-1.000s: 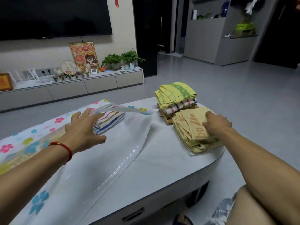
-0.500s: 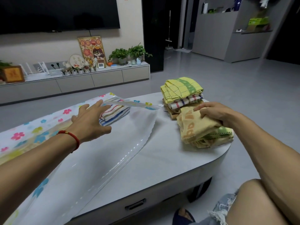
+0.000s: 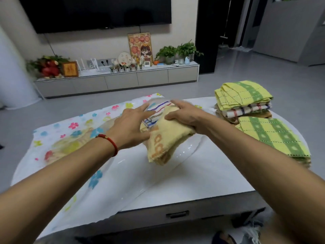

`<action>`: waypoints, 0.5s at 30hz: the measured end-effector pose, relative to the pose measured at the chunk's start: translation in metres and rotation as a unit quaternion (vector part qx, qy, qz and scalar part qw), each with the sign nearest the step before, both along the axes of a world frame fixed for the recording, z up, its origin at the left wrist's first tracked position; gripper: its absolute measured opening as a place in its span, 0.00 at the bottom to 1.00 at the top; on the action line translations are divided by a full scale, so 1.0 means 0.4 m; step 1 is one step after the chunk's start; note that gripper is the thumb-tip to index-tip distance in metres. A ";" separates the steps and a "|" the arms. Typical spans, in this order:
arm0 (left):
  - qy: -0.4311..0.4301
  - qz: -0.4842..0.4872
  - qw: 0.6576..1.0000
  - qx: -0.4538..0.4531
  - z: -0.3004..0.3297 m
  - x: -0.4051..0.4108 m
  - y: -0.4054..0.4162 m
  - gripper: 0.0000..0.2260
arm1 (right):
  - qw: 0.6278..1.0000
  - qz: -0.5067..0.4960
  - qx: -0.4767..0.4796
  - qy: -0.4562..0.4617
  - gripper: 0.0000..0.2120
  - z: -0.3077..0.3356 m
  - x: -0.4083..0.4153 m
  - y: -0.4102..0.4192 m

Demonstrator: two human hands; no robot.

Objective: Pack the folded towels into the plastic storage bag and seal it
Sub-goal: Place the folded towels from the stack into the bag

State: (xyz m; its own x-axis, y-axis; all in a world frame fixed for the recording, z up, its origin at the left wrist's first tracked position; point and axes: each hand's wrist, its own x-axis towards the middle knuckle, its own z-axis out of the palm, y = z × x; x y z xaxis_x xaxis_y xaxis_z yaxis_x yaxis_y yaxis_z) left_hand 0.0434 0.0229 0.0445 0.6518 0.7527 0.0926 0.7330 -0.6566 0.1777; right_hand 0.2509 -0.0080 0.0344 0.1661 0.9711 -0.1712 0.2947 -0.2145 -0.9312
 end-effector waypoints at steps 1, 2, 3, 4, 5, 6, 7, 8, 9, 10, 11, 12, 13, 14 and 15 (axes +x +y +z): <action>0.016 0.017 1.000 0.007 -0.011 -0.031 -0.010 0.28 | 1.000 -0.010 0.010 0.007 0.30 0.008 0.001 0.005; 0.030 0.044 0.999 0.010 -0.023 -0.063 -0.019 0.28 | 1.000 -0.015 0.015 0.012 0.28 0.015 0.004 0.007; 0.040 0.071 0.997 0.011 -0.031 -0.096 -0.024 0.28 | 1.000 -0.016 0.015 0.015 0.26 0.021 0.007 0.008; 0.044 0.088 0.995 0.009 -0.031 -0.123 -0.024 0.30 | 1.000 -0.014 0.012 0.020 0.23 0.026 0.011 0.009; 0.042 0.093 0.995 0.008 -0.022 -0.142 -0.020 0.31 | 1.000 -0.010 0.004 0.028 0.19 0.026 0.012 0.011; 0.036 0.091 0.995 0.009 -0.007 -0.155 -0.013 0.32 | 0.999 -0.004 -0.005 0.036 0.16 0.023 0.008 0.011; 0.024 0.085 0.996 0.013 0.012 -0.164 -0.006 0.33 | 0.999 0.000 -0.012 0.044 0.14 0.015 0.001 0.014; 0.007 0.079 0.997 0.018 0.033 -0.171 0.001 0.34 | 0.998 0.003 -0.016 0.053 0.14 0.007 -0.010 0.016; -0.013 0.075 0.997 0.022 0.053 -0.176 0.008 0.35 | 0.998 0.006 -0.021 0.064 0.14 -0.004 -0.025 0.020; -0.035 0.072 0.997 0.024 0.069 -0.180 0.016 0.36 | 0.996 0.010 -0.027 0.079 0.15 -0.017 -0.043 0.024; -0.058 0.067 0.996 0.024 0.082 -0.185 0.023 0.37 | 0.995 0.012 -0.036 0.091 0.16 -0.035 -0.067 0.036; -0.079 0.061 0.995 0.021 0.091 -0.191 0.030 0.37 | 0.994 0.010 -0.047 0.094 0.16 -0.054 -0.097 0.054; -0.097 0.058 0.993 0.014 0.097 -0.196 0.037 0.38 | 0.994 0.006 -0.060 0.095 0.16 -0.073 -0.130 0.077; -0.113 0.059 0.992 0.003 0.103 -0.200 0.044 0.38 | 0.992 0.002 -0.068 0.107 0.16 -0.087 -0.167 0.107; -0.128 0.060 0.990 -0.006 0.110 -0.203 0.051 0.39 | 0.988 -0.002 -0.066 0.137 0.15 -0.098 -0.203 0.147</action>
